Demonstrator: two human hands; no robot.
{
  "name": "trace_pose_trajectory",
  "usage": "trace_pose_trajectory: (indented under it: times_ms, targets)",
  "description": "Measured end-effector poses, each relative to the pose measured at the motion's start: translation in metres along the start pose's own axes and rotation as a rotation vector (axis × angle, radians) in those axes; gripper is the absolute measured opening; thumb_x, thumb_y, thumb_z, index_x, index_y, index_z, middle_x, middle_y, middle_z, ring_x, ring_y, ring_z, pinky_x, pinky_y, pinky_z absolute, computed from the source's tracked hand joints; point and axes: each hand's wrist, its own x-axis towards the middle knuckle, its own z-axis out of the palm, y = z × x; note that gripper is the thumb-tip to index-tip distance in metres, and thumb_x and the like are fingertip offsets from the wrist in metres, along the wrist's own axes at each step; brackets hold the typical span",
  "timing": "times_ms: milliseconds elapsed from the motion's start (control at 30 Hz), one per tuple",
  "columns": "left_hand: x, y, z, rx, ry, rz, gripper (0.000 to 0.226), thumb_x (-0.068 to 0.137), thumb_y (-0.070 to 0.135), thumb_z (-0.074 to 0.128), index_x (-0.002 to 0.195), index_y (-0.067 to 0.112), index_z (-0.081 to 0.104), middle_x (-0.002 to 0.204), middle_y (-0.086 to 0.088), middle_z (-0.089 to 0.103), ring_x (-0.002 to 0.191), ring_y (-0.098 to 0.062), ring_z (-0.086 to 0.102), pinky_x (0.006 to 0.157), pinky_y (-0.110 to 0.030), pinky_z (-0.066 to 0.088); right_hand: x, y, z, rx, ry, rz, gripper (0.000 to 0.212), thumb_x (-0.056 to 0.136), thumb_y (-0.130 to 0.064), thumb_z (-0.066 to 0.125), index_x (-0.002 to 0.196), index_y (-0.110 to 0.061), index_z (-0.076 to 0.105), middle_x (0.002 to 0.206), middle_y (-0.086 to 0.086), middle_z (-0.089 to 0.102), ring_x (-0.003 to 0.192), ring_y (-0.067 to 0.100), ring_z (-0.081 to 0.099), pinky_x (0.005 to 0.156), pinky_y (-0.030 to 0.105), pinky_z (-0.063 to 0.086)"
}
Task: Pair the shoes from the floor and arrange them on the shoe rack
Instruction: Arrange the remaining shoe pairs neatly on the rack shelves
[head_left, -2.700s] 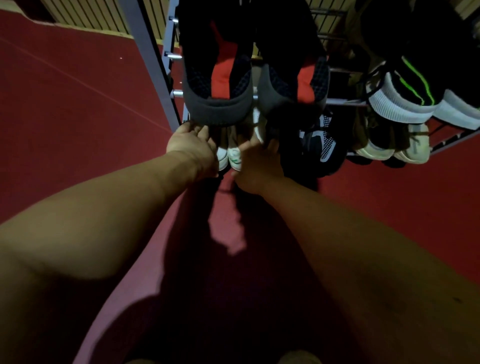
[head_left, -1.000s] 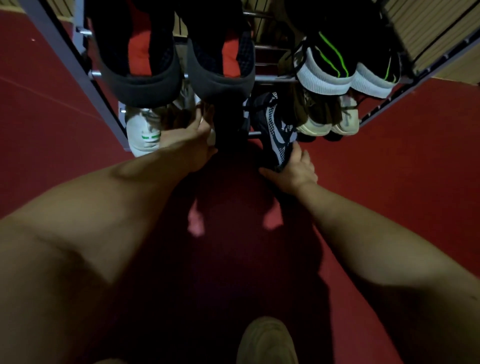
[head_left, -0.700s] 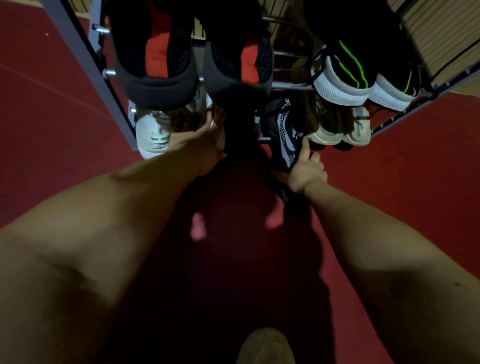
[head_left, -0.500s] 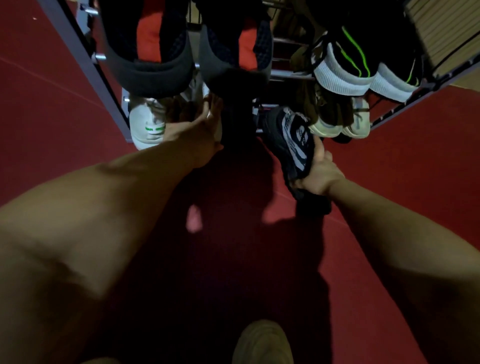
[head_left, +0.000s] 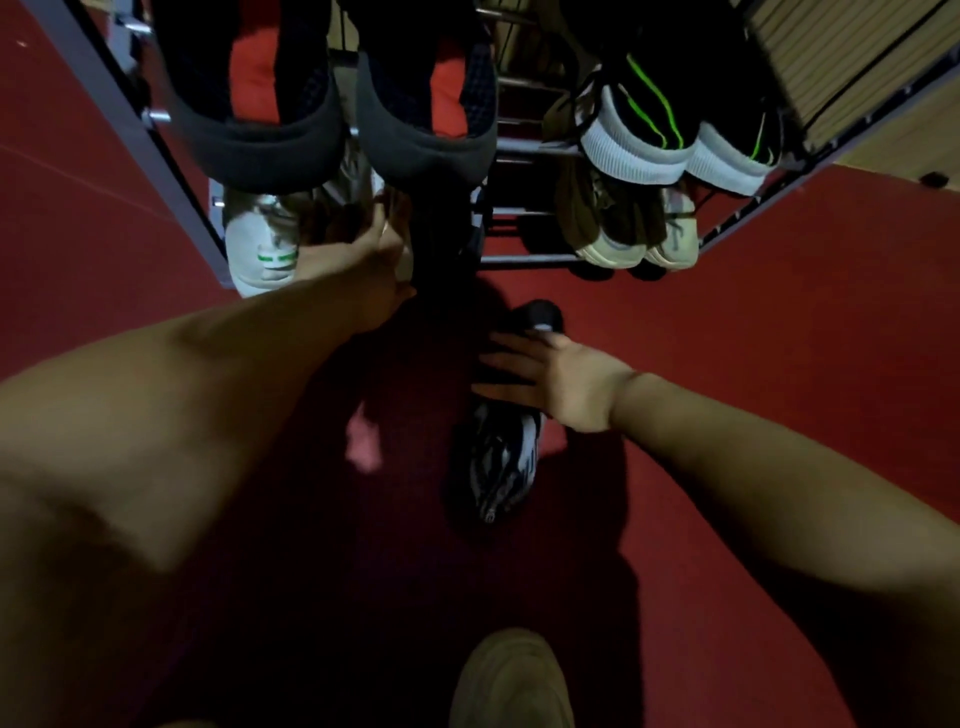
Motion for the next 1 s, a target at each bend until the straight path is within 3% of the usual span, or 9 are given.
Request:
trace_pose_trajectory:
  times_ms: [100,200,267,400,533,700,833,900,1000]
  targets:
    - [0.003,-0.001,0.003,-0.049,-0.016,-0.003,0.102,0.069,0.052,0.056,0.148,0.013,0.004,0.15,-0.02,0.019,0.132,-0.046,0.031,0.107,-0.057,0.029,0.031,0.008,-0.018,0.221,-0.096,0.35,0.067,0.091,-0.034,0.05,0.15,-0.032,0.016,0.158,0.006,0.009,0.144,0.028,0.016,0.115,0.04,0.023]
    - [-0.007,0.003,-0.003,-0.032,0.029,-0.046,0.092,0.076,0.045,0.064,0.146,0.009,0.016,0.145,-0.02,0.033,0.133,-0.04,0.033,0.112,-0.049,0.026,0.061,0.013,-0.018,0.942,0.316,0.882,0.077,0.086,-0.028,0.059,0.15,-0.024,0.014,0.15,0.009,0.029,0.132,0.027,0.037,0.107,0.041,0.036]
    - [-0.012,0.005,-0.007,0.019,0.093,-0.048,0.095,0.077,0.042,0.067,0.147,0.011,0.011,0.148,-0.018,0.028,0.138,-0.037,0.024,0.116,-0.045,0.018,0.08,0.017,-0.021,1.464,0.566,1.162,0.089,0.081,-0.039,0.065,0.149,-0.025,0.01,0.14,0.012,0.044,0.122,0.029,0.049,0.103,0.043,0.041]
    - [-0.015,0.008,-0.011,0.154,-0.03,-0.036,0.09,0.091,0.05,0.048,0.149,0.011,-0.009,0.158,-0.009,0.002,0.146,-0.028,0.0,0.116,-0.045,-0.004,0.11,0.023,-0.034,1.846,0.529,1.164,0.093,0.085,-0.045,0.063,0.151,-0.018,0.003,0.121,0.002,0.052,0.111,0.024,0.056,0.095,0.036,0.047]
    - [-0.018,0.009,-0.013,0.196,-0.035,-0.039,0.088,0.092,0.052,0.042,0.149,0.008,-0.009,0.158,-0.011,-0.001,0.146,-0.03,-0.002,0.117,-0.048,-0.003,0.134,0.031,-0.037,1.845,0.486,1.125,0.073,0.09,-0.05,0.054,0.148,-0.017,0.025,0.14,0.011,0.048,0.119,0.024,0.053,0.102,0.036,0.044]
    - [-0.017,0.009,-0.01,0.17,-0.025,-0.061,0.092,0.09,0.053,0.047,0.149,0.006,-0.006,0.157,-0.015,0.006,0.145,-0.033,0.004,0.117,-0.049,0.001,0.134,0.036,-0.03,1.699,0.473,1.218,0.044,0.1,-0.021,0.04,0.142,-0.01,0.035,0.132,0.017,0.053,0.117,0.032,0.054,0.096,0.034,0.043]
    - [-0.013,0.007,-0.011,0.176,0.004,-0.085,0.092,0.087,0.054,0.05,0.15,0.011,-0.001,0.157,-0.014,0.009,0.143,-0.035,0.01,0.117,-0.048,0.005,0.11,0.04,-0.031,1.628,0.531,1.165,0.042,0.1,-0.02,0.039,0.14,-0.009,0.038,0.133,0.013,0.052,0.123,0.029,0.049,0.098,0.028,0.042]
    - [-0.006,0.01,-0.011,0.061,-0.02,-0.116,0.085,0.087,0.045,0.059,0.149,0.01,0.012,0.152,-0.015,0.024,0.139,-0.035,0.022,0.115,-0.047,0.015,0.078,0.046,-0.025,1.54,0.516,1.176,0.044,0.102,-0.023,0.036,0.143,-0.009,0.034,0.135,0.009,0.049,0.128,0.026,0.043,0.1,0.022,0.04]
    - [0.009,0.008,0.005,-0.073,-0.1,-0.184,0.077,0.086,0.039,0.063,0.146,0.009,0.026,0.146,-0.019,0.034,0.132,-0.038,0.034,0.11,-0.05,0.027,0.021,0.047,-0.003,1.337,0.324,1.214,0.049,0.1,-0.033,0.038,0.147,-0.02,0.03,0.144,0.006,0.045,0.133,0.027,0.04,0.112,0.043,0.028]
